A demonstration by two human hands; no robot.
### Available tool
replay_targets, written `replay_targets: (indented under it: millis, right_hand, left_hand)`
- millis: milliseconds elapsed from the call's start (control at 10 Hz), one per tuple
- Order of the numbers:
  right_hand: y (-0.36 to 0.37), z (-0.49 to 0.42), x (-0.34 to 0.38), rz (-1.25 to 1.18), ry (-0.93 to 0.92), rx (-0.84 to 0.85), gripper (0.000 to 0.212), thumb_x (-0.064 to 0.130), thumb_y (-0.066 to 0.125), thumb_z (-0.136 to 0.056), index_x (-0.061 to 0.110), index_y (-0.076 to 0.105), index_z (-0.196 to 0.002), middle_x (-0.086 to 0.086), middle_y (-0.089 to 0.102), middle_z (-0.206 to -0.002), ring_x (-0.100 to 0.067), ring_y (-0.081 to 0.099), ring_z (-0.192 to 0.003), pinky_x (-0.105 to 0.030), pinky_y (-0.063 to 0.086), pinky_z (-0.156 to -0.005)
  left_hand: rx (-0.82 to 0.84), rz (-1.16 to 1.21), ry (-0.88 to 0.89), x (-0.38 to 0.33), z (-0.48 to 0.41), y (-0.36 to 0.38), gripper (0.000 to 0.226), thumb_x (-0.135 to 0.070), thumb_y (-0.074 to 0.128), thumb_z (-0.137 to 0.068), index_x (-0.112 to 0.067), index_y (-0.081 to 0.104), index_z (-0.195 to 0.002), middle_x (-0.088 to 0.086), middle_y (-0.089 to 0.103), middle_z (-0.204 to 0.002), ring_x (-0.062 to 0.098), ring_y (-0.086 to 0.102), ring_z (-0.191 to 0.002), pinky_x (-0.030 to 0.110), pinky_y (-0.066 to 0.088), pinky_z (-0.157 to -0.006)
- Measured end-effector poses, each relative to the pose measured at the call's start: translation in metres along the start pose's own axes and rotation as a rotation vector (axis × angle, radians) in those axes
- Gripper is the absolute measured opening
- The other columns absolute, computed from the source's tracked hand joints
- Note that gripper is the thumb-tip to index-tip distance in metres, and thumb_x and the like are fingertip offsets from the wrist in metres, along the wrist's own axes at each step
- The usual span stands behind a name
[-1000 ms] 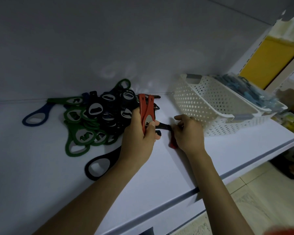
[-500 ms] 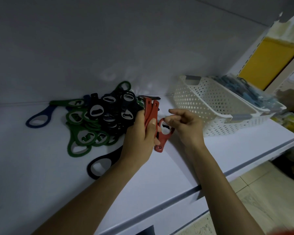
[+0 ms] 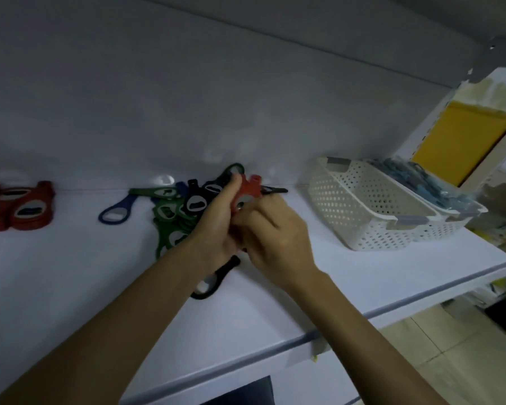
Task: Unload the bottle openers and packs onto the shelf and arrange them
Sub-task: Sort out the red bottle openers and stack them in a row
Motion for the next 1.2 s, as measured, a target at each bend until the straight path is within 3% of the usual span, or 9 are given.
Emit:
replay_targets:
  millis: [200, 300, 400, 500, 600, 800, 900, 1000, 1200]
  right_hand:
    - [0.047, -0.006, 0.048, -0.394, 0.191, -0.045, 0.017, -0.004, 0.056, -0.079, 0.0, 0.069, -0.089, -0.012, 0.065, -0.098, -0.026, 0.061, -0.092, -0.031, 0.049, -0.08]
    - [0.074, -0.022, 0.076, -0.609, 0.603, -0.042, 0.026, 0.021, 0.063, -0.085, 0.021, 0.058, -0.111, 0.007, 0.059, -0.108, 0.0, 0.057, -0.101, -0.012, 0.045, -0.081]
    - [0.108, -0.044, 0.092, -0.946, 0.939, 0.257, 0.054, 0.043, 0.07, -0.081, 0.034, 0.041, -0.126, 0.019, 0.053, -0.115, 0.007, 0.052, -0.108, -0.017, 0.046, -0.093]
    - [0.14, -0.063, 0.11, -0.974, 0.886, 0.433, 0.033, 0.034, 0.071, -0.084, 0.019, 0.062, -0.112, -0.004, 0.068, -0.108, -0.011, 0.063, -0.1, -0.028, 0.052, -0.087]
    - [0.165, -0.072, 0.131, -0.953, 0.84, 0.401, 0.02, 0.03, 0.064, -0.09, 0.011, 0.067, -0.095, -0.005, 0.071, -0.09, -0.017, 0.067, -0.088, -0.024, 0.053, -0.074]
    - [0.19, -0.077, 0.138, -0.92, 0.789, 0.423, 0.033, 0.034, 0.059, -0.092, 0.002, 0.065, -0.097, -0.013, 0.07, -0.092, -0.025, 0.065, -0.09, -0.035, 0.053, -0.079]
    - [0.196, -0.071, 0.139, -0.96, 0.81, 0.431, 0.033, 0.039, 0.059, -0.091, 0.01, 0.066, -0.103, -0.005, 0.071, -0.096, -0.014, 0.066, -0.093, -0.031, 0.053, -0.081]
    - [0.201, -0.068, 0.137, -0.98, 0.824, 0.46, 0.012, 0.045, 0.058, -0.09, 0.043, 0.06, -0.102, 0.018, 0.068, -0.097, 0.004, 0.062, -0.096, -0.015, 0.051, -0.082]
    - [0.192, -0.073, 0.131, -1.041, 0.758, 0.398, 0.032, 0.031, 0.065, -0.088, 0.034, 0.056, -0.119, 0.026, 0.063, -0.102, 0.014, 0.058, -0.097, -0.004, 0.043, -0.08]
  left_hand:
    - [-0.204, -0.48, 0.248, -0.042, 0.045, -0.061, 0.011, -0.023, 0.049, -0.097, -0.019, 0.059, -0.1, 0.0, 0.066, -0.081, 0.014, 0.064, -0.075, 0.027, 0.051, -0.06]
    - [-0.348, -0.745, 0.408, -0.063, 0.071, -0.092, 0.01, -0.023, 0.05, -0.097, -0.026, 0.054, -0.105, 0.003, 0.067, -0.098, 0.013, 0.067, -0.083, 0.023, 0.052, -0.061]
    - [-0.359, -1.094, 0.535, -0.078, 0.097, -0.12, 0.006, -0.022, 0.048, -0.097, -0.024, 0.047, -0.103, -0.011, 0.063, -0.085, 0.0, 0.059, -0.071, 0.016, 0.047, -0.062]
    - [-0.42, -1.469, 0.582, -0.092, 0.114, -0.145, 0.023, -0.015, 0.05, -0.096, -0.01, 0.053, -0.118, -0.006, 0.065, -0.096, 0.0, 0.057, -0.084, 0.011, 0.045, -0.074]
    - [-0.48, -1.668, 0.608, -0.102, 0.127, -0.16, 0.037, -0.021, 0.049, -0.094, -0.004, 0.052, -0.127, 0.005, 0.062, -0.112, 0.021, 0.06, -0.103, 0.031, 0.048, -0.087]
    - [-0.682, -1.721, 0.55, -0.11, 0.126, -0.182, 0.039, -0.011, 0.052, -0.092, -0.005, 0.049, -0.131, 0.013, 0.059, -0.124, 0.025, 0.056, -0.111, 0.035, 0.046, -0.09]
    - [-0.627, -1.664, 0.586, -0.111, 0.124, -0.185, 0.034, -0.009, 0.051, -0.091, -0.008, 0.054, -0.125, 0.011, 0.065, -0.109, 0.023, 0.061, -0.096, 0.037, 0.051, -0.081]
    - [-0.627, -1.695, 0.522, -0.11, 0.124, -0.188, 0.028, -0.008, 0.05, -0.09, -0.006, 0.058, -0.117, 0.011, 0.065, -0.101, 0.025, 0.061, -0.088, 0.038, 0.051, -0.075]
    - [-0.624, -1.811, 0.416, -0.109, 0.12, -0.187, 0.029, -0.008, 0.047, -0.093, -0.001, 0.056, -0.12, 0.015, 0.062, -0.11, 0.029, 0.058, -0.099, 0.038, 0.047, -0.087]
Point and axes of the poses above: each hand's wrist, its own z-axis away from the middle knuckle, its own y-axis out of the palm, x = y × z, the point moved 1 cm from there along -z, towards the middle knuckle
